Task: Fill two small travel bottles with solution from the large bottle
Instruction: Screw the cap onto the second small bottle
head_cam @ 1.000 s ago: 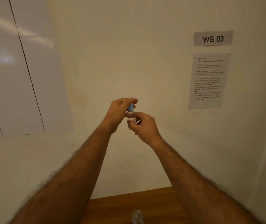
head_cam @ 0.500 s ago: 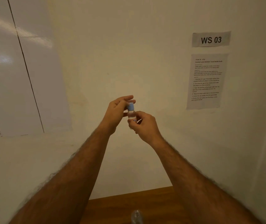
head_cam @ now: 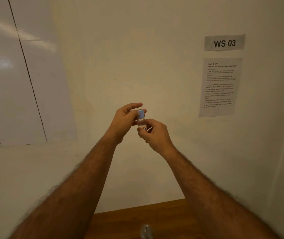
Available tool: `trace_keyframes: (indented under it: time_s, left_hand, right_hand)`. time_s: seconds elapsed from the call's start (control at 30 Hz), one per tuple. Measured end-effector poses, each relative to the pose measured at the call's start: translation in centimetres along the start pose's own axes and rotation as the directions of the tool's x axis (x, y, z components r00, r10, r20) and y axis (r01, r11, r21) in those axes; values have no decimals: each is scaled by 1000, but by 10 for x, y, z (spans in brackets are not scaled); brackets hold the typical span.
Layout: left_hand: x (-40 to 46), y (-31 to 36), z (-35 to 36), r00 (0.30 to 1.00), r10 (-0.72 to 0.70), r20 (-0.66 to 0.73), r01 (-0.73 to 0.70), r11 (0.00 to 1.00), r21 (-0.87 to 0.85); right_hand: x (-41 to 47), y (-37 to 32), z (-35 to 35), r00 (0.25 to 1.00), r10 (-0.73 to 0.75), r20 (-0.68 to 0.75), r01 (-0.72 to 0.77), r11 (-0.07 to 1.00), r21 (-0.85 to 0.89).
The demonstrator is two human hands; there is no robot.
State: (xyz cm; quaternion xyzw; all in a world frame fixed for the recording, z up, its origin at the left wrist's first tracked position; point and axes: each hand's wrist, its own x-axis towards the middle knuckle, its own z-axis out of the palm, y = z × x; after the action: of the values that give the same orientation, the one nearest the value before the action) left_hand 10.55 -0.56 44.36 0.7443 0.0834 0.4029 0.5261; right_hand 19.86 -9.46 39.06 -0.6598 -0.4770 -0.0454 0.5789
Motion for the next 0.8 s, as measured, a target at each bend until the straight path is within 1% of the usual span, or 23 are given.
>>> trace_keyframes:
  time_s: [0.1,0.17,0.27,0.5,0.7,0.8]
  left_hand:
    - [0,0,3,1000,-1,-4,1,1000,26]
    - [0,-1,3,999,11,-48,-9,999,53]
    - [1,-2,3,995,29,-94,-25,998,49]
    - [1,-5,-2,996,10,-91,-10,1000,-7]
    - [0,-5,1,994,40,-103,-37,999,30]
    - [3,-3,2,991,56,-124,-49,997,59]
  right_hand:
    - [-1,0,1,1000,-8,-2,8,1000,8]
    - [-1,0,1,1000,-17,-1,17,1000,5]
    - [-1,0,0,1000,-31,-1,31,1000,2]
    - [-1,2,-2,999,-46,5,47,999,-15]
    - [-1,2,2,999,-25,-20,25,1000,6]
    - [-3,2,3,1000,-16,-8,16,999,32]
